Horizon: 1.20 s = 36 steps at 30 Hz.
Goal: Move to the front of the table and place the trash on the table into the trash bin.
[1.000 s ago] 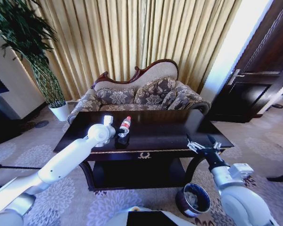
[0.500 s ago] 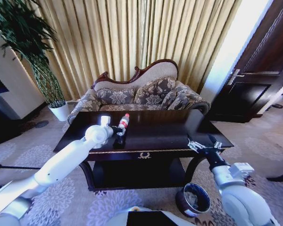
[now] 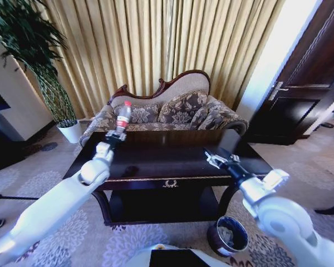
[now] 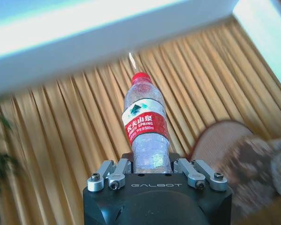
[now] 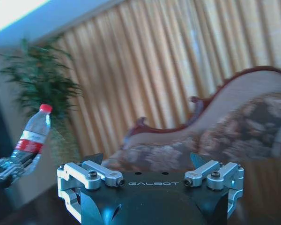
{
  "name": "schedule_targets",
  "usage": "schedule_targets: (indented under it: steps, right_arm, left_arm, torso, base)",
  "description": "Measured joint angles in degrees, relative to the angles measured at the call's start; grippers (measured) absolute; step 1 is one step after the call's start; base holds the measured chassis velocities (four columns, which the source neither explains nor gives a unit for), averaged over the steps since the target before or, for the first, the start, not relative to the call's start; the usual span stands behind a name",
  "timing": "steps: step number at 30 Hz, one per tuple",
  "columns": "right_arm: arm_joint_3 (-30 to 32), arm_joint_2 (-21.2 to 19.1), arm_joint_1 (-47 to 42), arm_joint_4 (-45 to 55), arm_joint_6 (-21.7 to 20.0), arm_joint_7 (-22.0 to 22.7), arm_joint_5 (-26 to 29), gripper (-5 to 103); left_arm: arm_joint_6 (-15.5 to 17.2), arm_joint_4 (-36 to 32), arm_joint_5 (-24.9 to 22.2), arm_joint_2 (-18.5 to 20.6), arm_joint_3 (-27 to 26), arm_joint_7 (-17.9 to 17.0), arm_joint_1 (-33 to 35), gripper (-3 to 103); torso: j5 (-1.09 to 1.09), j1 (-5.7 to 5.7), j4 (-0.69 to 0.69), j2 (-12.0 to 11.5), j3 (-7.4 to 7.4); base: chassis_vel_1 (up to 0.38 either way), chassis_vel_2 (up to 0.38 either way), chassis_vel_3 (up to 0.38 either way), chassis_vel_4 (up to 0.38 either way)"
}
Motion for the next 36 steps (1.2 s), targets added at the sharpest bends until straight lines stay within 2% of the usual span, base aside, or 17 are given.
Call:
schedule_targets:
  steps: [1,2,3,4,5,6,9,11,14,19,23,25,28,36]
  right_arm:
    - [0.0,0.0,0.0,0.0,0.0,0.0,0.0,100]
    - [-2.0,-1.3,3.3,-0.7,0.0,-0.2,1.3,100]
    - [-2.8,-1.7,4.5,-1.0,0.0,-0.3,1.7,100]
    - [-6.9,-3.1,9.3,-2.1,0.0,-0.4,2.9,100]
    - [-9.4,-3.6,12.2,-2.9,0.0,-0.4,3.3,100]
    - [-9.4,-3.6,12.2,-2.9,0.0,-0.4,3.3,100]
    - [-19.3,-3.8,24.8,-5.9,-0.1,-0.4,5.6,100]
    - [-21.4,-3.4,27.9,-6.7,-0.1,-0.4,5.9,100]
    - [-28.2,-1.2,34.8,-10.2,-0.5,-0.4,6.1,100]
    - [-34.3,1.6,40.8,-13.6,-0.5,-0.5,6.0,100]
    - [-40.0,6.5,47.4,-17.0,-0.6,-0.6,5.9,100]
    - [-40.4,6.8,47.9,-17.2,-0.6,-0.6,5.9,100]
    - [-42.9,10.4,52.6,-19.4,-0.5,-0.7,5.8,100]
    - [-46.3,16.1,57.1,-22.5,-0.3,-0.6,4.6,100]
  left_arm:
    - [0.0,0.0,0.0,0.0,0.0,0.0,0.0,34]
    - [-2.4,0.3,2.2,0.4,-1.2,0.3,1.0,34]
    - [-3.1,0.4,2.9,0.5,-1.5,0.3,1.2,34]
    - [-5.6,1.0,5.8,1.0,-2.0,0.4,1.4,34]
    - [-6.5,1.3,7.2,1.1,-1.9,0.4,1.3,34]
    - [-6.5,1.3,7.2,1.1,-1.9,0.4,1.3,34]
    - [-8.6,2.2,10.8,1.2,-0.3,1.4,-0.7,34]
    - [-9.1,2.4,11.7,1.1,0.2,1.8,-1.3,34]
    - [-10.5,3.5,14.9,0.3,2.6,3.1,-3.3,34]
    - [-10.9,3.6,16.0,0.0,4.8,3.5,-4.8,34]
    - [-10.9,3.0,16.6,0.3,8.1,4.1,-7.5,34]
    - [-10.8,2.8,16.6,0.4,8.5,4.2,-7.9,34]
    - [-10.7,2.4,16.5,0.8,10.9,4.8,-10.2,34]
    - [-10.6,2.5,16.0,0.8,15.0,5.1,-13.2,34]
  torso:
    - [0.0,0.0,0.0,0.0,0.0]
    - [-0.01,0.0,0.0,0.0,0.0]
    - [-0.01,0.0,0.0,0.0,0.0]
    - [0.0,0.0,0.01,0.0,0.0]
    - [0.01,0.0,0.0,0.0,0.01]
    - [0.01,0.0,0.0,0.0,0.01]
    - [0.0,0.0,-0.01,0.0,0.01]
    - [0.0,0.0,0.0,0.0,0.01]
    - [0.01,0.01,-0.01,0.0,0.01]
    - [0.0,0.01,-0.02,0.0,0.01]
    - [0.0,0.01,0.0,0.0,0.01]
    - [-0.01,0.01,0.0,0.0,0.01]
    - [0.0,0.01,-0.01,0.0,0.01]
    - [0.0,0.01,0.0,0.0,0.0]
  base:
    - [0.0,0.0,0.0,0.0]
    - [0.0,0.0,0.0,0.0]
    - [0.0,0.0,0.0,0.0]
    - [0.0,0.0,0.0,0.0]
    - [0.0,0.0,0.0,0.0]
    - [0.0,0.0,0.0,0.0]
    - [0.0,0.0,0.0,0.0]
    - [0.0,0.0,0.0,0.0]
    - [0.0,0.0,0.0,0.0]
    - [0.0,0.0,0.0,0.0]
    - [0.0,0.0,0.0,0.0]
    - [0.0,0.0,0.0,0.0]
    - [0.0,0.0,0.0,0.0]
    - [0.0,0.0,0.0,0.0]
